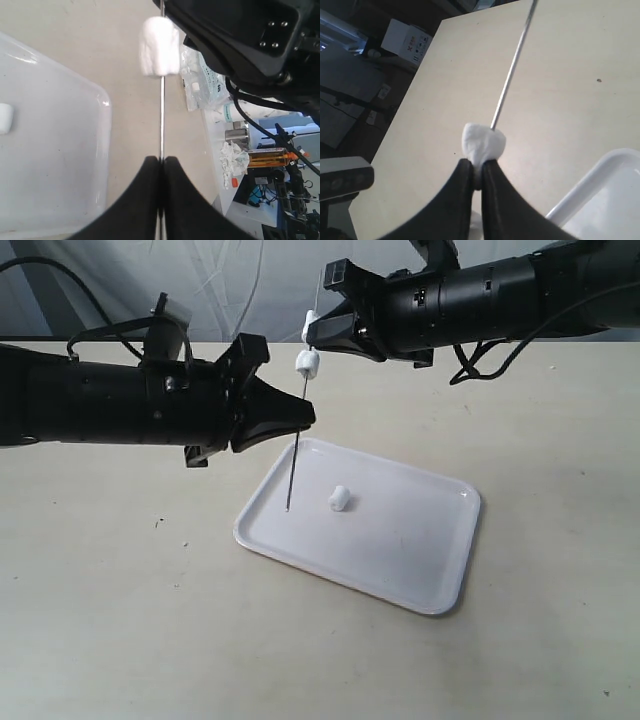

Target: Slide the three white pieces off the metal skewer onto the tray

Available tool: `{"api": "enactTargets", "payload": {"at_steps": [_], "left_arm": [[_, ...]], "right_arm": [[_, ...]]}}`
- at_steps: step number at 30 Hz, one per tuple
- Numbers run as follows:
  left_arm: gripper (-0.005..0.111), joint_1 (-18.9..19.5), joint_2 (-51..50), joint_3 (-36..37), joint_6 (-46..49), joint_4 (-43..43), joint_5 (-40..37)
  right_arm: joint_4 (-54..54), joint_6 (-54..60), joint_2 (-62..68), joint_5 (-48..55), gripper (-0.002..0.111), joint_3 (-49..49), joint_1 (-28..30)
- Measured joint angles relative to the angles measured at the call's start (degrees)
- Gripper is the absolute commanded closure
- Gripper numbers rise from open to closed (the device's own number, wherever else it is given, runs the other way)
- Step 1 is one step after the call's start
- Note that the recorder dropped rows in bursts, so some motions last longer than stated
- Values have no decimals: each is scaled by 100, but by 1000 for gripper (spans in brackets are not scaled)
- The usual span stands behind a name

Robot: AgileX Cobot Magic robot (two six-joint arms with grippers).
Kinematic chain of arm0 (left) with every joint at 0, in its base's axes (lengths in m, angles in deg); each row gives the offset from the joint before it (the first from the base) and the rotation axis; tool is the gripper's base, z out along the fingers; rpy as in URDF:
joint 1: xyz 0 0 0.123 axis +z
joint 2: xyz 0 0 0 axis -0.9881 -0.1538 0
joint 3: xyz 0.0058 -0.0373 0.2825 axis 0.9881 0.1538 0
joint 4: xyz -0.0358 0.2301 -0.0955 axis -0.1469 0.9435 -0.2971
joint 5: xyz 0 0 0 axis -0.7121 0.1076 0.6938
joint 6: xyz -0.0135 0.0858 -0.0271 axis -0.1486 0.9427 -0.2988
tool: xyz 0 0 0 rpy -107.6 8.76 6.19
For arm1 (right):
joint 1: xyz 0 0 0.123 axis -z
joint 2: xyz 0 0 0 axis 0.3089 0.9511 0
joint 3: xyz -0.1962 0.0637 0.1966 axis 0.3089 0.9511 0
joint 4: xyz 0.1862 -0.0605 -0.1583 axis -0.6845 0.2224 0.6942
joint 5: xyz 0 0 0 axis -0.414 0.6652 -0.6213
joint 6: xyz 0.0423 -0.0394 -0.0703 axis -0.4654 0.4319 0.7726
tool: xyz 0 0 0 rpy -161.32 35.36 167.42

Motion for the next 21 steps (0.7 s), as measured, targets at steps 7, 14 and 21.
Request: {"api": "enactTargets", "payload": {"at_steps": [7, 14, 21], "left_arm": [[107, -354, 0, 44, -38, 22, 200], [107, -371, 0, 44, -47, 18, 232], [107, -415, 0, 141, -36, 72, -63]], "right_arm": [[-143, 93, 0, -536, 105, 0, 0], [-265, 309, 0, -925, 105, -31, 0], [-327, 402, 0, -1911, 105, -446, 10]]}}
